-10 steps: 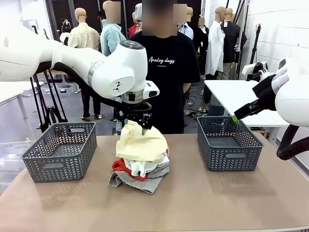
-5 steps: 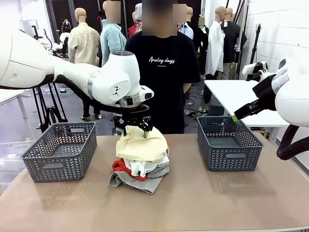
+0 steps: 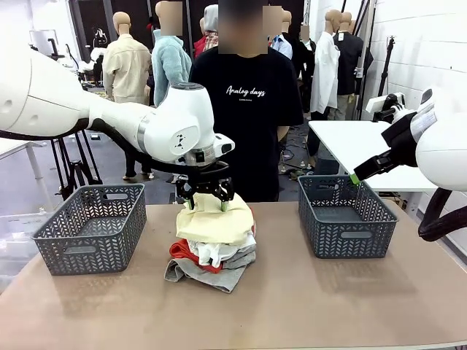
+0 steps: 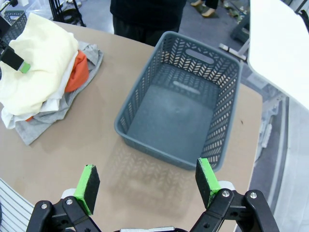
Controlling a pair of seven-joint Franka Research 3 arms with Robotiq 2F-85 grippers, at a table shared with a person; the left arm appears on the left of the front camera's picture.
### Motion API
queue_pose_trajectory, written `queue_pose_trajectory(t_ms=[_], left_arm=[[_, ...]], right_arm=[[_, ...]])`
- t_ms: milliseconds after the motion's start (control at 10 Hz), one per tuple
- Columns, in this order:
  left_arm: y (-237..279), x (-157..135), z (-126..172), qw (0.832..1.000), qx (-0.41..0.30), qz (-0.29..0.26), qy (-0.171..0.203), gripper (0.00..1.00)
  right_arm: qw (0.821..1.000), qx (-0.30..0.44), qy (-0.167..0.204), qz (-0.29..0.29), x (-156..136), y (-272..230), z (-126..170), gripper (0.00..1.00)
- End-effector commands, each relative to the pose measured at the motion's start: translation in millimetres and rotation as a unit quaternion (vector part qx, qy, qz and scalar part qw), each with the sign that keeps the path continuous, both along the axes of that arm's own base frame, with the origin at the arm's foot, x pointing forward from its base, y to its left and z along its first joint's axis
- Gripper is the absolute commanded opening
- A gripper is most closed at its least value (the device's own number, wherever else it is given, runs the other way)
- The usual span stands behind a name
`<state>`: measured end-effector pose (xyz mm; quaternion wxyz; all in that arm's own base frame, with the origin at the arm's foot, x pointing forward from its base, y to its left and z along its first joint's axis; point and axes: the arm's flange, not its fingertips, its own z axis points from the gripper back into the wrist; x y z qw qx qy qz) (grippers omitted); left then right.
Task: Sort the tops and bottoms.
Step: Lift clothes from the center of the table with your left hand.
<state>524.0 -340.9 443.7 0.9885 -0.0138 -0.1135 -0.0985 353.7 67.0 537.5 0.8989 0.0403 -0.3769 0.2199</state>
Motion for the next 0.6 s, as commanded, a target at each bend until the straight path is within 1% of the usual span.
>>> queue_pose_trajectory(t_ms=[0,200,400,500], left_arm=[[-3.5,-0.9,1.3,1.000,0.001,0.012,-0.004,0.72],[-2.3,-1.2,-3.6,1.000,0.005,0.012,0.001,0.36],[-0.6,-5.3,-9.8,1.000,0.010,0.013,-0.003,0.00],[1.2,-6.0,-12.5,1.000,0.010,0.015,-0.004,0.00]], right_arm=[[1.000,0.000,-0.001,0.001,1.0,-0.8,-1.0,1.00],[1.000,0.000,-0.001,0.001,1.0,-0.8,-1.0,1.00],[1.000,0.000,-0.001,0.001,1.0,-0.8,-1.0,1.00],[1.000,0.000,-0.001,0.001,1.0,-0.8,-1.0,1.00]])
